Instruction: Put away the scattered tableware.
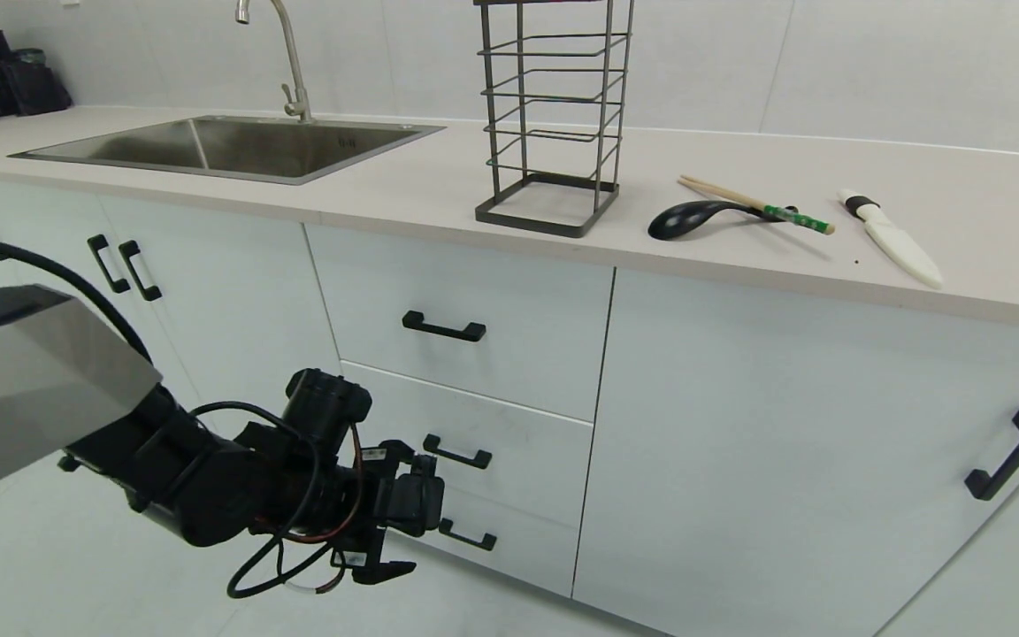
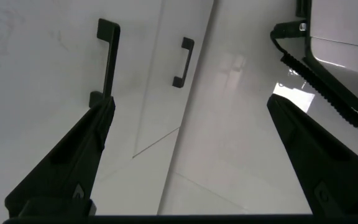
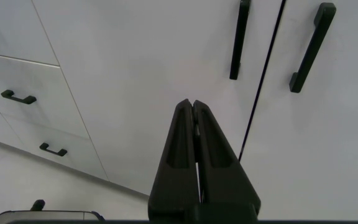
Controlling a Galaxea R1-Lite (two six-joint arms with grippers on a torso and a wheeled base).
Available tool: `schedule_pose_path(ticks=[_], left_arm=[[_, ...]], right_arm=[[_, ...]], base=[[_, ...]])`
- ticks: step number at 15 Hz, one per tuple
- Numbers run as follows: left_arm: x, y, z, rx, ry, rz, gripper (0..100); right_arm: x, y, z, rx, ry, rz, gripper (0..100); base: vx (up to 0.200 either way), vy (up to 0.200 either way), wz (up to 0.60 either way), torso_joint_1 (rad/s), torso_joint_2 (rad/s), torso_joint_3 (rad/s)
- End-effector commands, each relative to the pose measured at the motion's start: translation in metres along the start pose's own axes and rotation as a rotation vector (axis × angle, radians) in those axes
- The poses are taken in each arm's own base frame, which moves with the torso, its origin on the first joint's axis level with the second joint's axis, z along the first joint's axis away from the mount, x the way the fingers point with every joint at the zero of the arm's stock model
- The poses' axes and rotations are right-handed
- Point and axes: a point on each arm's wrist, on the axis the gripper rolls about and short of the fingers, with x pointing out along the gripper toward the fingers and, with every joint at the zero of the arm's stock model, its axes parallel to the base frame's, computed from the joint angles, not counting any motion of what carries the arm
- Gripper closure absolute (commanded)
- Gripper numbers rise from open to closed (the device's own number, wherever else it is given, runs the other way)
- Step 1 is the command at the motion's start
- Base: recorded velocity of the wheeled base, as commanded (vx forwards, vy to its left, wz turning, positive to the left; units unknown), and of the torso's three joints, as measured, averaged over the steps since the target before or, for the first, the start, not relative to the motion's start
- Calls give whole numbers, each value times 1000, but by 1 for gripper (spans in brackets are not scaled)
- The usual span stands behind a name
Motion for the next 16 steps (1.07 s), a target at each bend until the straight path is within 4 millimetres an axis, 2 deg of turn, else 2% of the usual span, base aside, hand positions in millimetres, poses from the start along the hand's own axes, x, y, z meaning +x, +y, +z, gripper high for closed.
schedule_pose_path(ticks=[1, 5, 10, 16], left_arm=[[23, 5, -6, -6, 13, -18, 0], [50, 22, -9, 4, 9, 5, 0], [75, 24, -15, 15, 21, 42, 0], [85, 33, -18, 58, 24, 67, 0]], right_arm=[[0, 0, 0, 0, 2, 1, 100], [0, 0, 0, 0, 2, 1, 100], [0, 0, 0, 0, 2, 1, 100], [0, 0, 0, 0, 2, 1, 100]], base=[[0, 0, 0, 0, 0, 0], [0, 0, 0, 0, 0, 0], [0, 0, 0, 0, 0, 0], [0, 0, 0, 0, 0, 0]])
